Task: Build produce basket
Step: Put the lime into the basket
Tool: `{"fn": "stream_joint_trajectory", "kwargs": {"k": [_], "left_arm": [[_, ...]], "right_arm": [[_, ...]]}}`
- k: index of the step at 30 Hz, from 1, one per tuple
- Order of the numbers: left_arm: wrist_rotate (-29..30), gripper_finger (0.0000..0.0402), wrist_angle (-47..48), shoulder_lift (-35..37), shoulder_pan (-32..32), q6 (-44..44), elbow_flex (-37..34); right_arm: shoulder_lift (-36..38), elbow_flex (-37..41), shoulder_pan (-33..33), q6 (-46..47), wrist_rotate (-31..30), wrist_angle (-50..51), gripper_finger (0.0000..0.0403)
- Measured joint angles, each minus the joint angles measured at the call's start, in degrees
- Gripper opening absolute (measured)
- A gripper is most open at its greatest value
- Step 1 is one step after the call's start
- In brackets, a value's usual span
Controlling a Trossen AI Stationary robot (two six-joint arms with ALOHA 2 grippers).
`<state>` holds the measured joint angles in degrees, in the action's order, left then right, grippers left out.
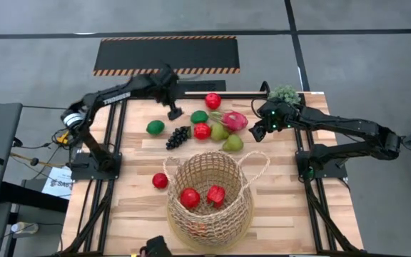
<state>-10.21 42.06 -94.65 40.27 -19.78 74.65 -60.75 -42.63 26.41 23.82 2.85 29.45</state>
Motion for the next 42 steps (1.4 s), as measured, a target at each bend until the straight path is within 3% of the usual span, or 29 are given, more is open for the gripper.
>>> {"fn": "stream_joint_trajectory", "kwargs": {"k": [5,10,14,23,33,42], "left_arm": [[-4.0,0.0391,-4.6,0.1,-1.7,4.5,-7.9],[-0.9,0.0391,-11.1,0.0,-6.2,5.1,-12.9],[4.8,0.0391,-14.4,-0.1,-7.6,5.3,-14.0],[2.3,0.0391,-20.7,-1.1,-4.9,-3.4,-9.5],[0.1,0.0391,-18.6,-9.1,-4.3,-7.2,-0.1],[-0.4,0.0391,-18.3,-14.3,-3.9,-9.8,2.8]], "right_arm": [[0.0,0.0,0.0,1.6,0.1,0.1,0.026],[0.0,0.0,0.0,1.7,0.1,0.1,0.026],[0.0,0.0,0.0,2.9,0.2,0.1,0.026],[0.0,0.0,0.0,3.2,0.2,0.0,0.026],[-0.5,0.0,0.2,4.6,0.1,-2.2,0.026],[-0.5,0.0,0.3,4.7,0.1,-2.2,0.026]]}}
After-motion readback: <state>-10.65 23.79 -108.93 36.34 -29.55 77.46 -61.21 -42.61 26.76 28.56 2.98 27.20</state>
